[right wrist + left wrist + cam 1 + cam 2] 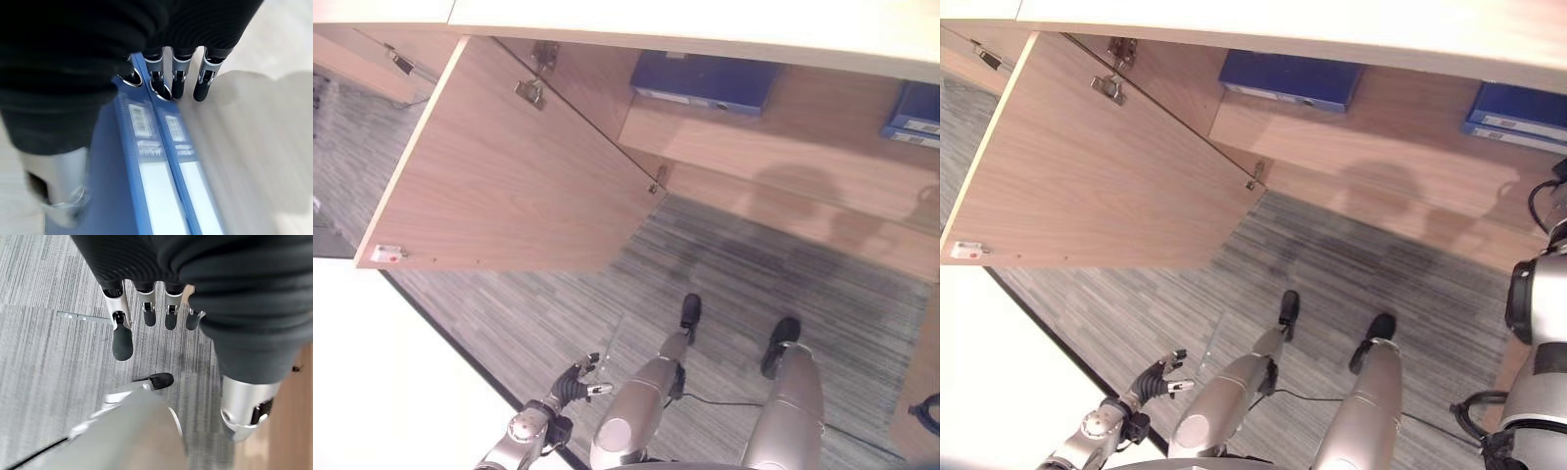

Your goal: Put the empty folder in the office cabinet

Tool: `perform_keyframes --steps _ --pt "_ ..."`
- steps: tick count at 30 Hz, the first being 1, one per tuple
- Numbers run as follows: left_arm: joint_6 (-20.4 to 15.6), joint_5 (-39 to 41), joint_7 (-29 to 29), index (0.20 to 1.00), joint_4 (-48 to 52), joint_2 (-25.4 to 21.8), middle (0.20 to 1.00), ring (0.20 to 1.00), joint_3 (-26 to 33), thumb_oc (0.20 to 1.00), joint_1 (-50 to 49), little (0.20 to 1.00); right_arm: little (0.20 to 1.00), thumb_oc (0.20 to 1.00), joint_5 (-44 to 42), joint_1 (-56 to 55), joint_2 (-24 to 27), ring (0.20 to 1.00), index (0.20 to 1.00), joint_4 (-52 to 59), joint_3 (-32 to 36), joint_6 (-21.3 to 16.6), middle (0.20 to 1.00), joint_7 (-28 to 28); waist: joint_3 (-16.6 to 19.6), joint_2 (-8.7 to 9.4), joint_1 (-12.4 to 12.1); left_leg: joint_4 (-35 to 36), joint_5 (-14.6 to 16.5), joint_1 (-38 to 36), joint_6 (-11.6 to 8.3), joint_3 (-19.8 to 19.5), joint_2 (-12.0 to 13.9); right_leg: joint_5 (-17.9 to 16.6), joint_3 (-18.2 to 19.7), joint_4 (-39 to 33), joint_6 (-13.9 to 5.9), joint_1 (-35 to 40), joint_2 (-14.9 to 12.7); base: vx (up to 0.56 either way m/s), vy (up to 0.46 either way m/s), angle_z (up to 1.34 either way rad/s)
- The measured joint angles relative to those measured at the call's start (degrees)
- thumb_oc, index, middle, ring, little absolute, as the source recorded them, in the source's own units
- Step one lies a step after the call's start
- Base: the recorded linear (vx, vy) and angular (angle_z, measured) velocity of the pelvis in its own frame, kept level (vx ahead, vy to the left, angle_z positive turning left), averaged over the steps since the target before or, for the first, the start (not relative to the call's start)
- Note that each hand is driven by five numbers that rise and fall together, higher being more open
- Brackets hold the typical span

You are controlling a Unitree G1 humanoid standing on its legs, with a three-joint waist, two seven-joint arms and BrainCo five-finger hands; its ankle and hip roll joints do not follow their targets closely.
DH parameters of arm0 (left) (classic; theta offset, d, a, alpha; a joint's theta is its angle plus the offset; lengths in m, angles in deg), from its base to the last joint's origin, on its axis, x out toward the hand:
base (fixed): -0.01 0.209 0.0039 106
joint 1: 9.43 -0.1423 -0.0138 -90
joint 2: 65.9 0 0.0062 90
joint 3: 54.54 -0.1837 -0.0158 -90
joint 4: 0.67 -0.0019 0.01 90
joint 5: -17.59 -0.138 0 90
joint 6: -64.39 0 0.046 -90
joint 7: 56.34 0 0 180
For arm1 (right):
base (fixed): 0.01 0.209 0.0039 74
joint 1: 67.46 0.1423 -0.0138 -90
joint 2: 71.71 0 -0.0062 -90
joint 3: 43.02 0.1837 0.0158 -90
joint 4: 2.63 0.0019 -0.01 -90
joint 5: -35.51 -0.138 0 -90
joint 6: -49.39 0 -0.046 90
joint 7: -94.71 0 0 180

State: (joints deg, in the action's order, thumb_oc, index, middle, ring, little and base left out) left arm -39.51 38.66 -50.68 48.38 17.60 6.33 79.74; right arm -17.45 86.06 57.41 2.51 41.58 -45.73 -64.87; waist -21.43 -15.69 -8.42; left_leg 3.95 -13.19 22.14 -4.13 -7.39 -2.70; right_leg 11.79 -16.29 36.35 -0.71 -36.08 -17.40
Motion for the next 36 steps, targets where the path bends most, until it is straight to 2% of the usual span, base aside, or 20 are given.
perform_keyframes --steps 3,6,9,11,13,15,17,19,20,22,24,30,36 --pt "0.1 0.0 -0.1 1.000 -0.9 -0.3 1.000 1.000 0.3 1.000 0.7 1.000 1.000 1.000 -2.2 -3.6 -2.5 1.000 1.000 2.2 1.7 -1.2 1.000 -0.5 0.1 1.67 0.1 0.1 0.6 -0.8 0.14 -0.1 0.3 0.2 -0.2 -0.3 0.02 1.0 0.3 0.03 -0.021 0.00" --pt "0.3 0.0 0.0 1.000 -2.9 0.3 1.000 1.000 1.2 1.000 0.8 1.000 1.000 1.000 -2.5 -15.1 -9.9 1.000 1.000 10.5 4.6 -4.0 1.000 -2.1 0.6 4.35 0.6 0.0 1.4 -3.0 0.02 -0.1 1.2 0.1 -0.8 -1.7 0.12 3.9 1.3 0.05 0.007 -0.03" --pt "0.3 -0.1 -0.1 1.000 -5.7 2.3 1.000 1.000 4.2 1.000 0.7 1.000 1.000 1.000 -5.1 -27.3 -21.1 1.000 1.000 22.7 11.9 -8.5 1.000 -3.5 1.9 6.51 2.0 -0.1 2.5 -5.0 -0.04 -0.6 1.9 0.2 -1.7 -3.9 0.09 7.3 2.2 0.07 0.045 0.00" --pt "0.3 -0.1 -0.1 1.000 -6.6 2.4 1.000 1.000 5.3 1.000 0.6 1.000 1.000 1.000 -7.5 -32.3 -27.7 1.000 1.000 27.0 15.0 -11.2 1.000 -3.8 2.5 7.40 2.6 -0.1 3.0 -6.2 0.22 -0.4 2.1 -0.1 -1.9 -5.3 -0.27 9.0 2.7 0.06 0.031 -0.09" --pt "0.3 -0.3 -0.2 1.000 -8.7 3.7 1.000 1.000 9.5 1.000 0.5 1.000 1.000 1.000 -9.1 -36.4 -31.9 1.000 1.000 32.2 17.6 -12.8 1.000 -4.2 2.8 7.41 3.1 0.1 3.4 -7.6 0.37 0.2 2.6 -0.8 -1.9 -7.3 -0.90 11.1 3.4 0.04 0.019 -0.15" --pt "0.2 -0.7 -1.0 1.000 -10.9 4.4 1.000 1.000 11.8 1.000 0.5 1.000 1.000 1.000 -8.8 -40.8 -33.8 1.000 1.000 36.1 16.3 -15.2 1.000 -4.8 3.5 7.59 3.6 0.0 3.6 -8.8 0.33 0.5 3.1 -2.2 -1.9 -9.8 -0.78 13.1 4.4 0.05 0.014 -0.17" --pt "0.3 -3.0 -1.3 1.000 -15.2 4.6 1.000 1.000 13.9 1.000 -0.1 1.000 1.000 1.000 -7.8 -47.9 -37.4 1.000 1.000 38.7 14.7 -16.4 1.000 -7.0 4.5 9.02 4.6 0.1 4.7 -11.7 0.40 0.9 4.0 -3.2 -2.1 -13.6 -1.11 17.6 6.0 0.06 0.023 -0.17" --pt "0.4 -4.1 -1.6 1.000 -17.6 4.4 1.000 1.000 14.0 1.000 -1.7 1.000 1.000 1.000 -6.0 -53.5 -39.1 1.000 1.000 38.7 12.6 -16.3 1.000 -8.1 6.6 10.84 5.0 0.1 5.7 -13.5 0.47 1.5 4.4 -3.5 -2.0 -15.9 -1.47 20.2 6.8 0.05 0.014 -0.16" --pt "0.5 -4.5 -1.7 1.000 -17.6 4.3 1.000 1.000 14.0 1.000 -3.1 1.000 1.000 1.000 -5.9 -55.7 -39.6 1.000 1.000 38.7 12.1 -16.2 1.000 -8.2 8.1 11.82 6.1 0.2 6.1 -13.6 0.57 1.9 4.6 -3.6 -1.8 -17.0 -1.71 20.5 7.1 0.07 0.022 -0.13" --pt "0.7 -5.0 -1.5 1.000 -18.0 4.6 1.000 1.000 14.1 1.000 -3.8 1.000 1.000 1.000 -4.1 -58.1 -40.2 1.000 1.000 38.6 11.9 -16.3 1.000 -9.3 9.1 12.40 6.6 0.9 6.1 -14.8 0.56 2.1 5.0 -4.7 -2.0 -19.4 -1.80 22.4 7.8 0.08 0.013 -0.12" --pt "0.8 -6.7 -1.5 1.000 -20.7 5.3 1.000 1.000 16.2 1.000 -4.4 1.000 1.000 1.000 -0.7 -63.9 -40.5 1.000 1.000 37.2 7.9 -14.9 1.000 -10.9 12.0 13.57 7.3 1.2 7.3 -17.6 0.56 2.8 5.8 -6.7 -2.0 -25.5 -2.55 27.5 9.6 0.07 0.012 -0.17" --pt "0.7 -6.9 -1.7 1.000 -22.6 6.0 1.000 1.000 17.9 1.000 -5.9 1.000 1.000 1.000 0.8 -67.6 -42.4 1.000 1.000 33.6 7.4 -12.3 1.000 -14.3 17.4 14.48 8.0 1.2 9.1 -21.4 0.82 4.9 6.0 -9.9 -0.4 -33.5 -3.46 33.9 11.0 0.07 0.002 -0.18" --pt "0.7 -9.2 -1.8 1.000 -23.7 6.2 1.000 1.000 17.9 1.000 -7.1 1.000 1.000 1.000 0.8 -67.7 -42.1 1.000 1.000 33.0 7.9 -11.7 1.000 -14.9 18.4 13.76 8.1 1.2 9.6 -22.9 0.88 5.9 6.0 -12.3 0.2 -38.0 -3.70 37.0 11.6 0.05 -0.012 -0.09"
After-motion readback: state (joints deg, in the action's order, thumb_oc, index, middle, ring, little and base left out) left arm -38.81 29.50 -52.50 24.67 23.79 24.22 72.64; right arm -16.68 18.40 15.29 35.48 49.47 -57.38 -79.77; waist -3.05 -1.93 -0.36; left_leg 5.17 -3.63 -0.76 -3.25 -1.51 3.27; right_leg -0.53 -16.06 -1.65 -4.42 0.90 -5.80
